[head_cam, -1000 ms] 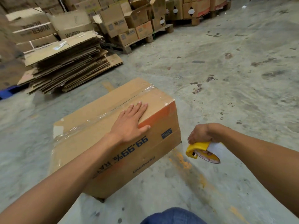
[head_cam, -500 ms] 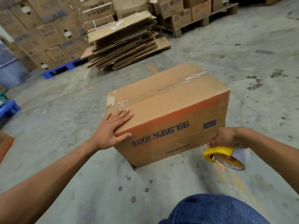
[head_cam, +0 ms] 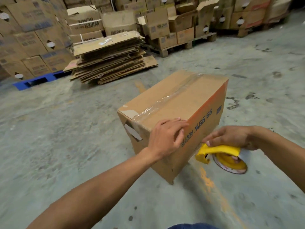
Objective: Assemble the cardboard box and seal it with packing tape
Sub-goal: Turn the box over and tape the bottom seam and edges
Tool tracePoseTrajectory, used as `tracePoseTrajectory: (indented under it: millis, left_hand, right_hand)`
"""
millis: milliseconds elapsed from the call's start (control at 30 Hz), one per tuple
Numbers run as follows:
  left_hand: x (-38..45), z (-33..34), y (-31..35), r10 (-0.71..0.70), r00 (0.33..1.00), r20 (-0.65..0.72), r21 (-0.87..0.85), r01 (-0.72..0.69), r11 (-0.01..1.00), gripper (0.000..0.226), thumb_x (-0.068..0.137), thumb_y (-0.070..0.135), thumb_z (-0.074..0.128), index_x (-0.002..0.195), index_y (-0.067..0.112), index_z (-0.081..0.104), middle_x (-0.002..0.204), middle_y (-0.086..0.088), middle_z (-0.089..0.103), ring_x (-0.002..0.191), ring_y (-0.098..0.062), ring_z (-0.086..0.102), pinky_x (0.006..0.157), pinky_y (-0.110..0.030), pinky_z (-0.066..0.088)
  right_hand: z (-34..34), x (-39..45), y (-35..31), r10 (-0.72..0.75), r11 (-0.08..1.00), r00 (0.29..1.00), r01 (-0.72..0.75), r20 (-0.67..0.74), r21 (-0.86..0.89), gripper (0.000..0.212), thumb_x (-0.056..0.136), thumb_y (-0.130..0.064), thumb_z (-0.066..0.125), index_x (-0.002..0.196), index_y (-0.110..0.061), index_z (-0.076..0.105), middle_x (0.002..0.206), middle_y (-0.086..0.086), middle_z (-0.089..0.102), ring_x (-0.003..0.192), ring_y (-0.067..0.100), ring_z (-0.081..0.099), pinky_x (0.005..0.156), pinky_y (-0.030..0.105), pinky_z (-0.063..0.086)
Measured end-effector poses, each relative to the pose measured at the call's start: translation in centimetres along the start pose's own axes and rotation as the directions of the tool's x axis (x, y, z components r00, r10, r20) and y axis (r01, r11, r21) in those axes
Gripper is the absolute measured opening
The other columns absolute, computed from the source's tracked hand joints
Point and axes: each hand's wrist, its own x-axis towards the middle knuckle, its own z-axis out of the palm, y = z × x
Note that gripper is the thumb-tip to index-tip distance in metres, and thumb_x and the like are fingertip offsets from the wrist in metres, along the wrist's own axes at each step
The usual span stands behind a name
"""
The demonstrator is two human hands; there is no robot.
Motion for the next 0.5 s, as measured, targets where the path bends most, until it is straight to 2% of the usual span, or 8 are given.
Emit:
tracePoseTrajectory:
  millis: [100, 167, 233, 333, 400, 433, 467, 500]
  left_hand:
    - [1.5, 2.0, 1.0, 0.114, 0.993, -0.032, 0.041, -0.112, 0.993, 0.024, 0.088, 0.02, 0.058, 0.107, 0.024, 0.072, 0.113, 0.013, 0.072, 0.115, -0.004, 0.062, 0.091, -0.032, 0.046]
    - [2.1, 2.2, 1.1, 0.113, 0.993, -0.037, 0.022, -0.112, 0.993, 0.024, 0.091, 0.022, 0.055, 0.11, 0.024, 0.07, 0.113, 0.012, 0.071, 0.113, -0.006, 0.062, 0.088, -0.034, 0.046]
    - [2.7, 1.4, 1.4, 0.012, 1.0, -0.015, -0.142, -0.014, 0.99, 0.024, 0.096, 0.024, 0.05, 0.114, 0.022, 0.066, 0.115, 0.01, 0.069, 0.108, -0.007, 0.062, 0.086, -0.033, 0.047]
    - [4.0, -0.8, 2.2, -0.265, 0.962, 0.064, -0.448, 0.265, 0.854, 0.023, 0.098, 0.03, 0.047, 0.108, 0.021, 0.066, 0.103, 0.009, 0.068, 0.09, -0.008, 0.064, 0.078, -0.027, 0.05]
    - [5.9, -2.5, 3.5, -0.448, 0.874, 0.188, -0.523, 0.475, 0.708, 0.033, 0.099, 0.042, 0.045, 0.096, 0.017, 0.066, 0.082, 0.005, 0.068, 0.07, -0.014, 0.064, 0.063, -0.032, 0.049]
    - [6.6, -3.5, 4.0, -0.532, 0.779, 0.332, -0.555, 0.617, 0.558, 0.043, 0.098, 0.05, 0.042, 0.093, 0.014, 0.065, 0.073, 0.002, 0.066, 0.06, -0.017, 0.061, 0.054, -0.031, 0.043]
    - [7.5, -4.4, 4.6, -0.552, 0.657, 0.513, -0.564, 0.743, 0.36, 0.054, 0.095, 0.059, 0.04, 0.092, 0.01, 0.063, 0.069, -0.002, 0.064, 0.055, -0.018, 0.058, 0.049, -0.027, 0.037]
    - [8.3, -5.2, 5.2, -0.504, 0.536, 0.677, -0.525, 0.832, 0.179, 0.062, 0.092, 0.066, 0.038, 0.093, 0.009, 0.062, 0.067, -0.005, 0.062, 0.052, -0.018, 0.056, 0.047, -0.025, 0.032]
  right_hand:
    - [-2.4, -2.4, 0.1, -0.02, 0.99, 1.0, 0.021, -0.012, 0.14, 0.029, 0.093, -0.023, 0.064, 0.122, -0.023, 0.067, 0.083, 0.019, 0.075, 0.042, 0.022, 0.054, 0.038, 0.027, 0.05]
    - [-3.3, -3.9, 0.0, -0.063, 0.974, 0.997, 0.072, -0.05, 0.215, 0.028, 0.094, -0.024, 0.061, 0.121, -0.026, 0.066, 0.067, 0.017, 0.071, 0.037, 0.02, 0.052, 0.036, 0.026, 0.048]
    - [-3.8, -4.9, 0.1, -0.124, 0.932, 0.987, 0.15, -0.1, 0.33, 0.033, 0.091, -0.027, 0.06, 0.123, -0.027, 0.066, 0.054, 0.014, 0.056, 0.031, 0.017, 0.045, 0.032, 0.023, 0.043]
    - [-3.8, -5.3, 0.0, -0.208, 0.801, 0.97, 0.242, -0.125, 0.548, 0.041, 0.086, -0.036, 0.056, 0.127, -0.034, 0.064, 0.045, 0.008, 0.035, 0.026, 0.014, 0.035, 0.032, 0.022, 0.038]
    - [-3.9, -5.3, -0.1, -0.284, 0.664, 0.95, 0.294, -0.131, 0.688, 0.042, 0.086, -0.039, 0.055, 0.127, -0.036, 0.064, 0.039, 0.003, 0.033, 0.024, 0.01, 0.033, 0.031, 0.021, 0.037]
    - [-3.6, -4.8, -0.2, -0.325, 0.593, 0.938, 0.3, -0.119, 0.747, 0.043, 0.084, -0.041, 0.058, 0.126, -0.036, 0.066, 0.038, 0.002, 0.033, 0.023, 0.009, 0.032, 0.031, 0.02, 0.037]
    - [-3.6, -4.6, -0.3, -0.372, 0.528, 0.922, 0.305, -0.107, 0.793, 0.043, 0.081, -0.042, 0.063, 0.123, -0.036, 0.068, 0.037, 0.001, 0.035, 0.023, 0.008, 0.033, 0.032, 0.019, 0.037]
    - [-3.6, -4.5, -0.3, -0.423, 0.474, 0.901, 0.311, -0.096, 0.824, 0.043, 0.077, -0.044, 0.07, 0.119, -0.035, 0.071, 0.036, 0.0, 0.037, 0.022, 0.007, 0.035, 0.032, 0.018, 0.037]
